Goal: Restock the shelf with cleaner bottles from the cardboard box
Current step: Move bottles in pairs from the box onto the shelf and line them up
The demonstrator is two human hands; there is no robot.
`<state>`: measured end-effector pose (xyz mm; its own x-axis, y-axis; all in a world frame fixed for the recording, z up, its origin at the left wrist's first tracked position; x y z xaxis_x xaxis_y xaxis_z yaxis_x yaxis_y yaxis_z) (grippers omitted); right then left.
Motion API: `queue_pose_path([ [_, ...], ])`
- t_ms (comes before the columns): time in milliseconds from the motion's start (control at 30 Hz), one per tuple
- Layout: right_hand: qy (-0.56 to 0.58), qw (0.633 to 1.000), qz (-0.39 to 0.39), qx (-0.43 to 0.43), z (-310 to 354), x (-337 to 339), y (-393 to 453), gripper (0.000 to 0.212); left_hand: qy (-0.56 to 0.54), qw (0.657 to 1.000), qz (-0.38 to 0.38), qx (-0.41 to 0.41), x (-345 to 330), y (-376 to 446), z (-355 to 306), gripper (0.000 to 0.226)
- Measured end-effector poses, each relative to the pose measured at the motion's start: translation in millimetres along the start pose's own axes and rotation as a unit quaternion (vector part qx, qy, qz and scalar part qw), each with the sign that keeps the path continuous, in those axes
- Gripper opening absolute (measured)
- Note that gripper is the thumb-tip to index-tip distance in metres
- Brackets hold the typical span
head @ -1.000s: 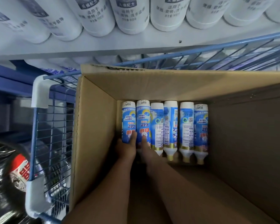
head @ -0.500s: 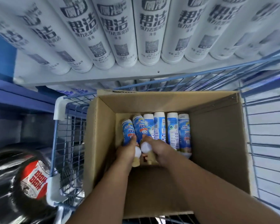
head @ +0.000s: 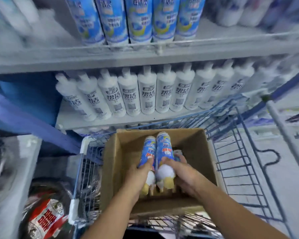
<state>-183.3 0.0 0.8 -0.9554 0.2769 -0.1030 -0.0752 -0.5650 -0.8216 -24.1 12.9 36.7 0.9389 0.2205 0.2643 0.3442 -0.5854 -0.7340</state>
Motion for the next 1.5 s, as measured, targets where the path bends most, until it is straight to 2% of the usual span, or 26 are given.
queue_pose_path([
  [167,-0.015,0.994,0.065,0.091,47,11,-60,0.063,-0.039,0.996,0.001,-0.080,-1,-41,-34,0.030],
  [300,-0.016,0.981,0.095,0.169,85,17,-101,0.054,-0.091,0.985,-0.003,-0.144,-1,-79,-71,0.036],
  [467,0.009,0.971,0.120,0.207,117,17,-146,0.051,-0.134,0.966,0.061,-0.211,11,-123,-123,0.034],
  [633,0.045,0.965,0.111,0.235,146,11,-181,0.031,-0.140,0.947,0.085,-0.277,15,-153,-162,0.040],
  [767,0.059,0.955,0.101,0.273,161,10,-197,0.026,-0.164,0.941,0.085,-0.282,25,-163,-176,0.032],
  [867,0.039,0.942,0.089,0.321,176,7,-209,0.028,-0.187,0.938,0.112,-0.271,31,-168,-185,0.036],
  [1133,-0.002,0.926,0.058,0.374,208,-4,-219,0.027,-0.154,0.933,0.118,-0.304,31,-170,-214,0.018],
  [1500,0.015,0.934,0.049,0.354,219,-8,-204,0.027,-0.165,0.946,0.112,-0.255,22,-160,-227,0.012],
])
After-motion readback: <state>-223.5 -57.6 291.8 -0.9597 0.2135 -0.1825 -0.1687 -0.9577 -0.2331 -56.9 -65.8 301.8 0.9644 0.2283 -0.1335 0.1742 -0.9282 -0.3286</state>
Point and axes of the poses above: each hand's wrist, its own y-axis towards the middle knuckle, its own x-axis out of the back of the hand, z = x × y, the point moved 5 cm from there along y, towards the middle knuckle, and after that the axes turned 9 degrees about -z, right-handed, at the moved point
